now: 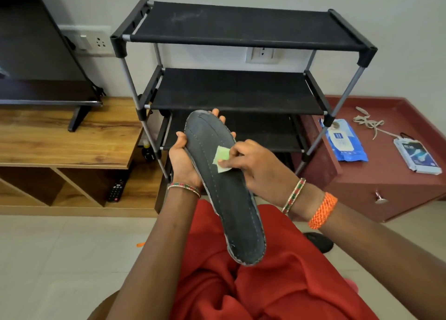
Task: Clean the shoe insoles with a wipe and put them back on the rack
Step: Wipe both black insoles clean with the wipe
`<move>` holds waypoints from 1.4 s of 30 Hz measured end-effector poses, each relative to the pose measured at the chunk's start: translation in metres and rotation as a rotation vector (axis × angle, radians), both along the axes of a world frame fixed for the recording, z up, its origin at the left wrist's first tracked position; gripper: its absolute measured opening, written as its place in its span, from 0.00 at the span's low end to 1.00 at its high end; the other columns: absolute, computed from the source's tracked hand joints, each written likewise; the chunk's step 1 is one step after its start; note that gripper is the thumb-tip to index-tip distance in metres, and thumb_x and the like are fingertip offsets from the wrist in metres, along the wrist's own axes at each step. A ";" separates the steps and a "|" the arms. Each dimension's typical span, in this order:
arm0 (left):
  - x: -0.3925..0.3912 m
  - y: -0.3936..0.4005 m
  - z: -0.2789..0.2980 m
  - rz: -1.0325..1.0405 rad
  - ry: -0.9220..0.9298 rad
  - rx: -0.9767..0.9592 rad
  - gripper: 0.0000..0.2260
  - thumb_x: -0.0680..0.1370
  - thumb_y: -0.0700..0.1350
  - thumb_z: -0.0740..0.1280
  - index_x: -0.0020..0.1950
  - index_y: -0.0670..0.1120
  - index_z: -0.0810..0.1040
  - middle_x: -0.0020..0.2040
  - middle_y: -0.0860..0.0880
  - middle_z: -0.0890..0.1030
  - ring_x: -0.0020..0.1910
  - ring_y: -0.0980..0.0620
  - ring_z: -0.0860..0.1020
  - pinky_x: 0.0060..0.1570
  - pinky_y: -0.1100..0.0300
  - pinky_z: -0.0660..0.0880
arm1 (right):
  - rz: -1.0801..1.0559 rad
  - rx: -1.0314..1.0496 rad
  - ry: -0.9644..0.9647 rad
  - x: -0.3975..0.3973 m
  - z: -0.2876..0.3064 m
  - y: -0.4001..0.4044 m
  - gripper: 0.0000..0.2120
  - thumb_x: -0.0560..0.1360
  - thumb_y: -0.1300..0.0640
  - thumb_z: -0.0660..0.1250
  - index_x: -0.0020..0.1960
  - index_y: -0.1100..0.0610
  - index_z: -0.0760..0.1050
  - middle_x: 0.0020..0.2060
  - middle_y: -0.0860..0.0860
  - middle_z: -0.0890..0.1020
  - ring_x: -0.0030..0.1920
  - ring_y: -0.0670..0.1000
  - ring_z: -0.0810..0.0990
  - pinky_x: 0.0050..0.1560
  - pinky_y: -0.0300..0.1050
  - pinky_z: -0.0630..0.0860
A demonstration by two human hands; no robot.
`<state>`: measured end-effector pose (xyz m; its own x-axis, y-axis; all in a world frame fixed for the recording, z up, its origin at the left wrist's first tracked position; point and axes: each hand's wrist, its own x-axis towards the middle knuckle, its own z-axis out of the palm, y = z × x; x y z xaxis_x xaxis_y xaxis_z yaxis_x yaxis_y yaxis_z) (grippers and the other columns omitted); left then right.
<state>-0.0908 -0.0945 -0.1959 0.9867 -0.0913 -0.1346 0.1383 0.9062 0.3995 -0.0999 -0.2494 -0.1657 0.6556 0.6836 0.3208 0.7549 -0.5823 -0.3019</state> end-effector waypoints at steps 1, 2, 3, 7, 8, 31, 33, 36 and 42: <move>0.002 -0.001 0.000 0.001 -0.007 -0.025 0.29 0.80 0.60 0.46 0.71 0.42 0.68 0.64 0.44 0.76 0.60 0.46 0.76 0.66 0.44 0.67 | -0.019 0.025 0.028 -0.002 0.000 0.000 0.17 0.69 0.73 0.67 0.53 0.58 0.82 0.42 0.52 0.77 0.42 0.49 0.71 0.41 0.47 0.76; 0.004 -0.002 0.001 0.010 -0.003 -0.029 0.30 0.80 0.60 0.46 0.70 0.42 0.69 0.62 0.43 0.77 0.58 0.45 0.77 0.66 0.44 0.67 | -0.041 0.053 0.048 -0.002 -0.001 0.000 0.18 0.69 0.73 0.66 0.53 0.58 0.82 0.41 0.52 0.77 0.42 0.48 0.70 0.42 0.47 0.75; 0.004 -0.004 0.004 0.015 -0.003 -0.025 0.30 0.80 0.61 0.47 0.69 0.42 0.69 0.60 0.42 0.77 0.57 0.44 0.77 0.64 0.44 0.69 | -0.060 0.080 0.058 -0.001 -0.001 0.000 0.18 0.69 0.74 0.65 0.53 0.59 0.82 0.41 0.52 0.77 0.43 0.48 0.69 0.42 0.47 0.75; 0.004 -0.025 0.003 0.017 0.066 0.042 0.36 0.75 0.66 0.57 0.69 0.38 0.69 0.61 0.37 0.75 0.62 0.37 0.73 0.65 0.43 0.69 | -0.072 0.181 0.043 -0.005 -0.006 0.008 0.18 0.69 0.74 0.63 0.54 0.60 0.81 0.41 0.54 0.77 0.44 0.52 0.74 0.47 0.51 0.76; 0.001 -0.032 0.000 0.017 0.077 0.059 0.37 0.73 0.66 0.60 0.70 0.38 0.69 0.63 0.37 0.73 0.66 0.37 0.70 0.68 0.42 0.64 | -0.081 0.193 0.037 -0.006 -0.008 0.011 0.18 0.70 0.73 0.62 0.55 0.61 0.81 0.42 0.55 0.77 0.46 0.54 0.75 0.49 0.51 0.76; -0.028 -0.053 0.015 -0.040 0.137 0.285 0.26 0.82 0.58 0.46 0.61 0.41 0.73 0.48 0.42 0.83 0.47 0.49 0.82 0.51 0.57 0.78 | -0.283 -0.064 -0.099 0.004 -0.001 0.005 0.25 0.78 0.47 0.50 0.70 0.57 0.67 0.67 0.54 0.71 0.67 0.54 0.68 0.67 0.49 0.67; -0.037 -0.058 0.021 -0.003 0.101 0.398 0.24 0.84 0.51 0.46 0.63 0.36 0.72 0.34 0.40 0.83 0.34 0.52 0.83 0.35 0.63 0.78 | -0.326 -0.104 -0.064 0.008 0.001 0.010 0.28 0.78 0.43 0.47 0.72 0.57 0.63 0.70 0.54 0.68 0.71 0.53 0.65 0.70 0.49 0.63; -0.038 -0.054 0.033 0.072 0.113 0.383 0.25 0.84 0.50 0.45 0.60 0.33 0.74 0.40 0.30 0.80 0.35 0.45 0.82 0.32 0.58 0.78 | -0.281 -0.098 -0.077 -0.011 -0.003 0.017 0.29 0.78 0.42 0.47 0.70 0.59 0.66 0.68 0.55 0.71 0.69 0.53 0.67 0.71 0.49 0.61; -0.033 -0.047 0.025 -0.027 0.133 0.199 0.27 0.82 0.57 0.46 0.55 0.40 0.77 0.44 0.41 0.84 0.42 0.47 0.84 0.39 0.57 0.81 | -0.304 -0.167 -0.089 -0.022 -0.002 0.017 0.33 0.77 0.40 0.45 0.72 0.60 0.62 0.71 0.56 0.67 0.72 0.54 0.63 0.72 0.49 0.58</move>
<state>-0.1237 -0.1419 -0.1704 0.9568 -0.0757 -0.2807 0.2242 0.8070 0.5463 -0.1219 -0.2329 -0.1678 0.8115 0.5098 0.2856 0.5589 -0.8198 -0.1244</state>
